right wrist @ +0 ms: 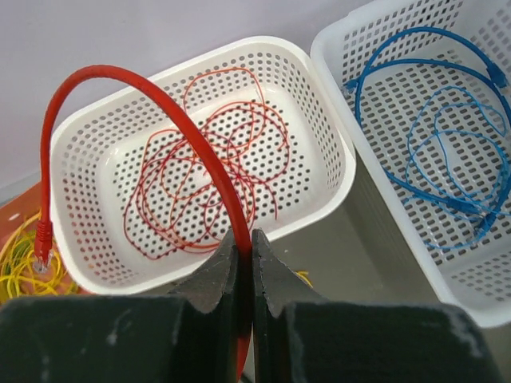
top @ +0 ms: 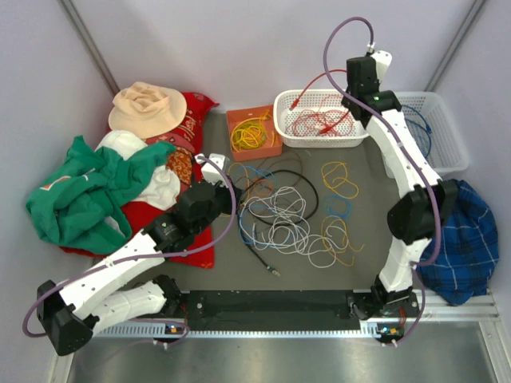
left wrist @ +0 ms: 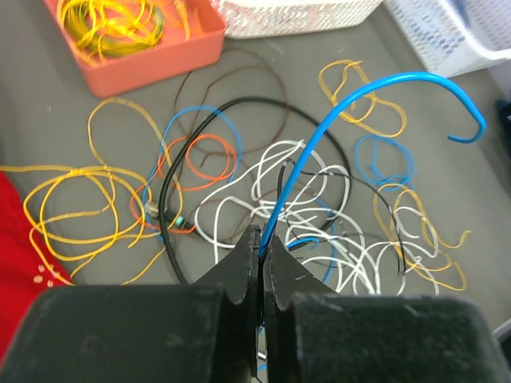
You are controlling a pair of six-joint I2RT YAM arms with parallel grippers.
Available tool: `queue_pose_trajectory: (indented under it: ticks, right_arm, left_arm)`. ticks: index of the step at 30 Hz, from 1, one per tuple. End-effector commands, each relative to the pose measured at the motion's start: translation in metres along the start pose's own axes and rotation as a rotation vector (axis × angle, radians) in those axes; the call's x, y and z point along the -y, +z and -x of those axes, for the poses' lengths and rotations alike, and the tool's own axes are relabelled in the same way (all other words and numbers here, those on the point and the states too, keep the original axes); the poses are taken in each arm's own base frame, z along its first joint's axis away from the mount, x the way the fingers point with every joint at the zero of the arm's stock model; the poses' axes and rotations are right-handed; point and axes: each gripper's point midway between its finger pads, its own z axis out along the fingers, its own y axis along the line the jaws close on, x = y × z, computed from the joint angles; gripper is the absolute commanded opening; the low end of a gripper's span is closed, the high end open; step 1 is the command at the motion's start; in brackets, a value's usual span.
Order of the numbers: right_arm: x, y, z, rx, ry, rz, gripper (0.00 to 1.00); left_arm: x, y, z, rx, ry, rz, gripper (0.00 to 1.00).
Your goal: Untangle the cables
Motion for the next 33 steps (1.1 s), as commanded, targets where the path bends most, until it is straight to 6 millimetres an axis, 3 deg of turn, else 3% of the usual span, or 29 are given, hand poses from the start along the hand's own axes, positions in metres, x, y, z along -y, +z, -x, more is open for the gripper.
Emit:
queue_pose_trajectory:
  ticks: [1, 5, 6, 7, 13, 14, 15, 17, 18, 21, 25, 26, 27, 28, 29, 30, 31, 32, 33]
  right_arm:
    - [-0.008, 0.031, 0.03, 0.073, 0.078, 0.0, 0.0]
    - [-0.016, 0.065, 0.024, 0.064, 0.062, -0.01, 0.0]
    - [-0.02, 0.067, 0.033, 0.081, 0.072, 0.003, 0.0]
    - [-0.023, 0.08, 0.024, 0.064, 0.066, 0.001, 0.0]
    - [-0.032, 0.11, 0.013, 0.059, 0.095, 0.019, 0.01]
    - [-0.033, 0.112, 0.01, 0.055, 0.095, 0.024, 0.14]
    - [-0.035, 0.114, 0.009, 0.052, 0.098, 0.036, 0.39]
    - [-0.037, 0.112, 0.012, 0.06, 0.113, 0.045, 0.59]
    - [-0.038, 0.108, 0.016, 0.072, 0.124, 0.053, 0.7]
    - [-0.035, 0.088, 0.032, 0.127, 0.165, 0.075, 0.85]
    - [-0.035, 0.045, 0.051, 0.172, 0.18, 0.114, 0.9]
    - [-0.036, 0.039, 0.04, 0.147, 0.162, 0.128, 0.9]
    - [-0.039, 0.012, 0.053, 0.176, 0.166, 0.17, 0.9]
    - [-0.046, -0.002, 0.048, 0.167, 0.137, 0.203, 0.9]
    - [-0.054, -0.008, 0.021, 0.106, 0.09, 0.254, 0.9]
    - [-0.053, -0.035, 0.028, 0.125, 0.087, 0.301, 0.9]
    - [-0.063, -0.049, 0.014, 0.104, 0.055, 0.344, 0.9]
    - [-0.062, -0.052, -0.018, 0.042, 0.012, 0.364, 0.89]
    - [-0.062, -0.061, -0.031, 0.021, -0.007, 0.379, 0.89]
  left_arm:
    - [-0.008, 0.012, -0.009, -0.009, -0.059, 0.002, 0.0]
    - [-0.012, 0.015, -0.022, -0.044, -0.098, -0.009, 0.0]
    - [-0.013, 0.015, -0.023, -0.044, -0.104, -0.009, 0.0]
    - [-0.016, 0.016, -0.027, -0.053, -0.103, -0.002, 0.0]
    - [-0.02, 0.018, -0.034, -0.076, -0.098, 0.012, 0.0]
    - [-0.021, 0.019, -0.036, -0.081, -0.095, 0.015, 0.0]
    - [-0.022, 0.019, -0.037, -0.085, -0.095, 0.017, 0.0]
    - [-0.022, 0.02, -0.037, -0.086, -0.097, 0.016, 0.0]
    - [-0.021, 0.021, -0.037, -0.086, -0.097, 0.014, 0.0]
    - [-0.018, 0.022, -0.034, -0.084, -0.104, 0.007, 0.0]
    - [-0.015, 0.025, -0.027, -0.066, -0.117, -0.001, 0.0]
    - [-0.015, 0.026, -0.026, -0.064, -0.119, -0.001, 0.0]
    - [-0.015, 0.027, -0.021, -0.055, -0.119, 0.004, 0.0]
    - [-0.016, 0.03, -0.02, -0.058, -0.118, 0.013, 0.0]
    - [-0.017, 0.031, -0.018, -0.055, -0.119, 0.025, 0.0]
    - [-0.018, 0.033, -0.01, -0.043, -0.12, 0.035, 0.0]
    - [-0.023, 0.037, -0.014, -0.059, -0.117, 0.065, 0.0]
    - [-0.026, 0.039, -0.013, -0.065, -0.116, 0.079, 0.0]
    - [-0.03, 0.042, -0.004, -0.051, -0.133, 0.099, 0.0]
